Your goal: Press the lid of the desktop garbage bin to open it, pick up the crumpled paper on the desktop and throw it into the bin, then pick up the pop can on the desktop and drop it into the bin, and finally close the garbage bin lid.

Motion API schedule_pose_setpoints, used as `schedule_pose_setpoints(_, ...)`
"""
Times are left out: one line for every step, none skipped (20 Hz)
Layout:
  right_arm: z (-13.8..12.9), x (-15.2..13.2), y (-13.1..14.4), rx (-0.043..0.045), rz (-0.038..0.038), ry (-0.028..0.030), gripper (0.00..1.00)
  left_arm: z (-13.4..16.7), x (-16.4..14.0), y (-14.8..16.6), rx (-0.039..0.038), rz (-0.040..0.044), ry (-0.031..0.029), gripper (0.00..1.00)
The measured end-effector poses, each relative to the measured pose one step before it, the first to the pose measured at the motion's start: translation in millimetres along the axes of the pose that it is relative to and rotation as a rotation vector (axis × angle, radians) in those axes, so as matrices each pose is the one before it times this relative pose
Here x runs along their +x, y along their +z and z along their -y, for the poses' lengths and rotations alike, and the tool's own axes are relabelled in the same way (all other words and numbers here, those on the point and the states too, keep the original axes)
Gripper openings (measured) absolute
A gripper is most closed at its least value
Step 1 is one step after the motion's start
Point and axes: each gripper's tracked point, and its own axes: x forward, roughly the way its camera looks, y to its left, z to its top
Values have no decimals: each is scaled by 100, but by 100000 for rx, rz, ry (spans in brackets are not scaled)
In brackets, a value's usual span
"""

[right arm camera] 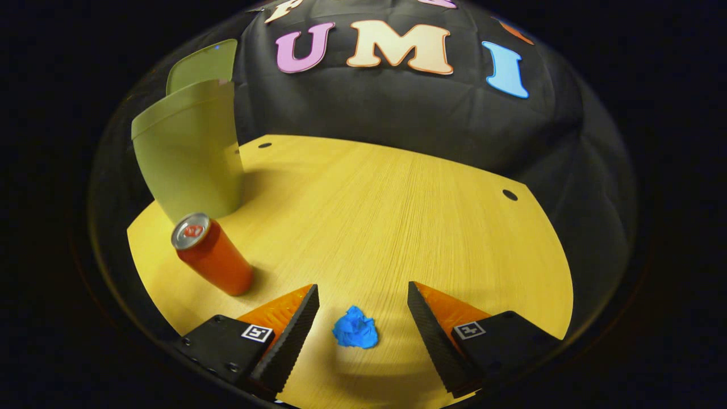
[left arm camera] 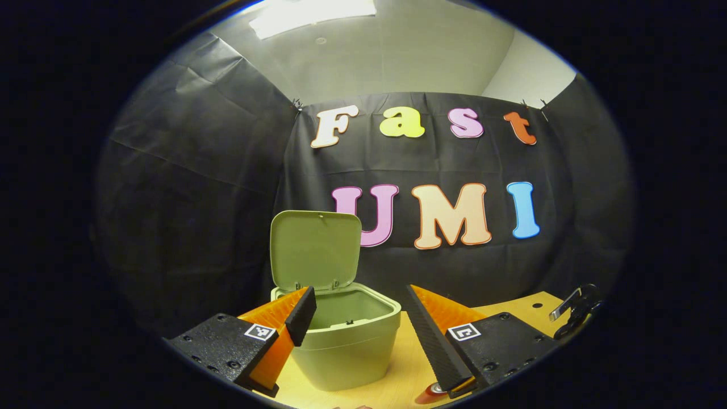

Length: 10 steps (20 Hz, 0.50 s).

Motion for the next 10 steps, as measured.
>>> schedule_pose_setpoints(11,279,-721,-871,-2021,-211,99,-208,-142,38,616,-190,413,92)
schedule_pose_setpoints(-69,343,-570,-857,-1509,180,100,-328,-105,-35,742,-31,907,94)
schedule_pose_setpoints(-118,278,-740,-466,-1922,284,100,-376,-148,134,942,95,972,92)
schedule_pose_setpoints(-90,200,-386,-7,-1450,455,99,-144,-68,62,951,144,672,92)
schedule_pose_setpoints(-106,227,-422,83,-1204,-25,98,-111,-53,221,704,414,186,92)
schedule_pose_setpoints(-214,210,-428,439,-1649,801,93,-74,-96,174,679,416,93,94)
schedule_pose_setpoints(-158,351,-634,952,-2162,695,80,-51,50,183,517,175,-17,94)
schedule_pose_setpoints(-420,-361,-281,2192,-1660,3147,62,-4,86,-7,447,182,2,94)
schedule_pose_setpoints(-22,144,351,2286,1699,847,44,-60,85,-60,639,-141,189,94)
schedule_pose_setpoints(25,81,-145,339,-1374,-34,36,116,-57,-203,518,-390,-120,94)
